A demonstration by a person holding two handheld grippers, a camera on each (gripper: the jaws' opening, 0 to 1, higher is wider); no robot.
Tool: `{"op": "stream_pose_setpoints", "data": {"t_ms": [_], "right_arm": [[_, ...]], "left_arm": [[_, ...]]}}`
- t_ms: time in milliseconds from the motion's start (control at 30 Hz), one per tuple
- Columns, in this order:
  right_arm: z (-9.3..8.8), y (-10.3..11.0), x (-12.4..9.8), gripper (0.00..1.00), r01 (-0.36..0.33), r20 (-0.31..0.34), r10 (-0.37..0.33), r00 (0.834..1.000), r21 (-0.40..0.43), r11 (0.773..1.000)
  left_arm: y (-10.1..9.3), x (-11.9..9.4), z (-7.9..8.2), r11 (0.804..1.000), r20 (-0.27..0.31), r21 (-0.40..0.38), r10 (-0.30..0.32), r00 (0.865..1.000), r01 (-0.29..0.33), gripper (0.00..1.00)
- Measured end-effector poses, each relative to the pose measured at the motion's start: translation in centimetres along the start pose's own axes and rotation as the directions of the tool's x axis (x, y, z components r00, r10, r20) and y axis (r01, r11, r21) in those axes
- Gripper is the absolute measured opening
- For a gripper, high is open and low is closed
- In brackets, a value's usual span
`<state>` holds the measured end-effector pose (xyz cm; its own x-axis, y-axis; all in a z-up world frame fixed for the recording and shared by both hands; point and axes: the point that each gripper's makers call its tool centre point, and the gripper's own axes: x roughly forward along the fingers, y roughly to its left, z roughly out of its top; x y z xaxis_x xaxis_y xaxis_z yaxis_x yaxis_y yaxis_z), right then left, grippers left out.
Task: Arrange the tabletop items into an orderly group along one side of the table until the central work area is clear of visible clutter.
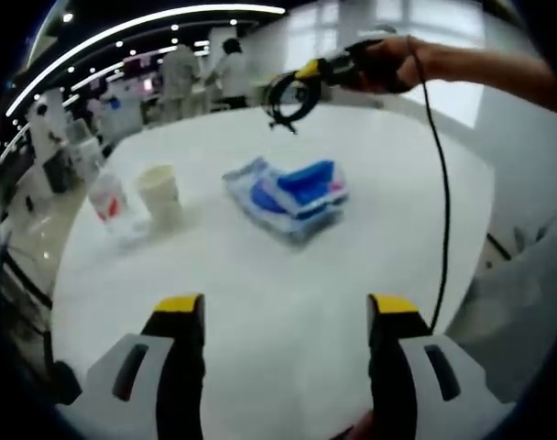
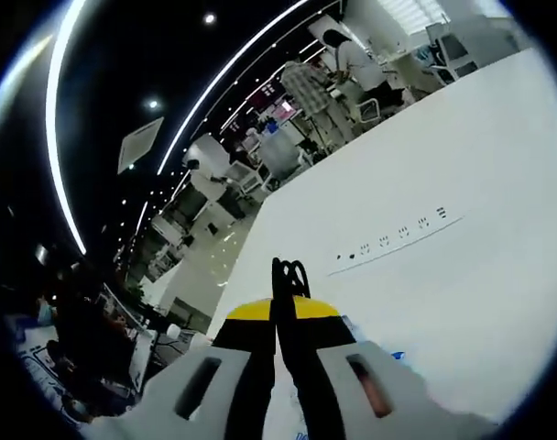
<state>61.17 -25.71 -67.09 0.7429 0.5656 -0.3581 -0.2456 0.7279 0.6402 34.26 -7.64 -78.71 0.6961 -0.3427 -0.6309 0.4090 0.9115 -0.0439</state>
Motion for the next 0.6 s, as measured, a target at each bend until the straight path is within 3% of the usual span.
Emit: {"op": "stream_pose_setpoints", "data": {"t_ms": [333, 600], "right_arm": [[1.0, -4.2, -2.8, 0.04, 0.069, 0.043, -0.072, 0.997, 0.067, 0.995], [1.3, -7.1, -3.7, 0.04, 0.107, 0.054, -0.113, 0.992, 0.108, 0.988]], "left_arm": [[0.1, 0.1, 0.0, 1.000, 0.002, -0.003, -0.005, 1.000, 0.005, 0.69], [0.0, 0.1, -0.1, 1.000, -0.002, -0.001, -0.010, 1.000, 0.010, 0.68]]}}
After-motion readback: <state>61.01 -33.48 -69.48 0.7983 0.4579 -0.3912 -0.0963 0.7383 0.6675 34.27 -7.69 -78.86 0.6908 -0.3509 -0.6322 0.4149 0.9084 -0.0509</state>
